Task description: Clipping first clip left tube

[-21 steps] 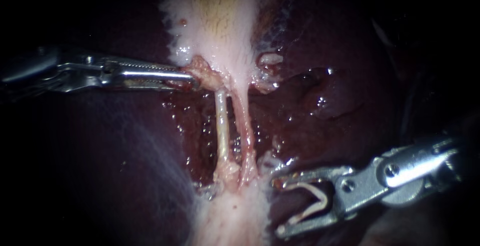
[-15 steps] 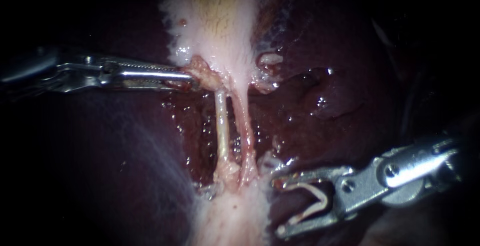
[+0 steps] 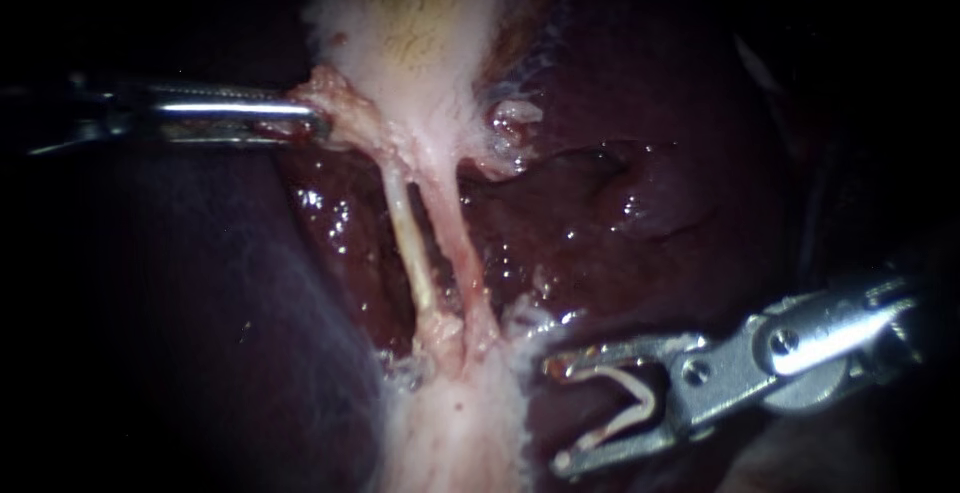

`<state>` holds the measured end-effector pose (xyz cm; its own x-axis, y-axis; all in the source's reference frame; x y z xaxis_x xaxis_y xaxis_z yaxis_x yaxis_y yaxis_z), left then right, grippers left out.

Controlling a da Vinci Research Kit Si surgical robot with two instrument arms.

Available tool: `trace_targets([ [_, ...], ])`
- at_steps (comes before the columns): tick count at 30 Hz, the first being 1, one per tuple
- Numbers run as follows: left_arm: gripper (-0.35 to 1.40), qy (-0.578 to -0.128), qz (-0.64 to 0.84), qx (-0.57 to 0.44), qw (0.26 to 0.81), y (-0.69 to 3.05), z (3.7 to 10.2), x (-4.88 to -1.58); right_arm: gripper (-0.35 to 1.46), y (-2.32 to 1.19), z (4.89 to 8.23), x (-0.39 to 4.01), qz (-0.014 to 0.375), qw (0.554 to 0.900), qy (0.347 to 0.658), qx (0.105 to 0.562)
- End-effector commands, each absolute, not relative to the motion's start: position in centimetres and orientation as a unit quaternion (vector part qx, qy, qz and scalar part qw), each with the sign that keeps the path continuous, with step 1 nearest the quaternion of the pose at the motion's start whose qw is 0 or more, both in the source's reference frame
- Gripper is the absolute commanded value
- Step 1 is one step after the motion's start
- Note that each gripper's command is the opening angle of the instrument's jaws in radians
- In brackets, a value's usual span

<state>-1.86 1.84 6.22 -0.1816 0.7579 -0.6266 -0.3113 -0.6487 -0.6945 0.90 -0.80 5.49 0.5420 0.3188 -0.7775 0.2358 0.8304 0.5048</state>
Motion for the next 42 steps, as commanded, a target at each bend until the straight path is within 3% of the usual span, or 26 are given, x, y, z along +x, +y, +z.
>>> trace_targets([
  [1,-0.35,-0.211,0.738,-0.528,0.362,1.83,6.2,-1.87,0.49,-0.8,5.49,0.9,0.025,0.829,0.478,0.29],
  [9,-0.35,-0.211,0.738,-0.528,0.363,1.82,6.18,-1.88,0.49,-0.78,5.51,0.99,0.03,0.829,0.477,0.29],
  [16,-0.35,-0.21,0.739,-0.528,0.363,1.81,6.18,-1.88,0.49,-0.67,5.64,1.26,0.057,0.83,0.469,0.298],
  [30,-0.35,-0.21,0.739,-0.528,0.363,1.79,6.18,-1.88,0.49,-0.4,6.15,1.8,0.089,0.832,0.459,0.298],
  [42,-0.35,-0.208,0.739,-0.527,0.364,1.78,6.16,-1.9,0.49,-0.32,6.53,1.94,0.105,0.84,0.438,0.301],
])
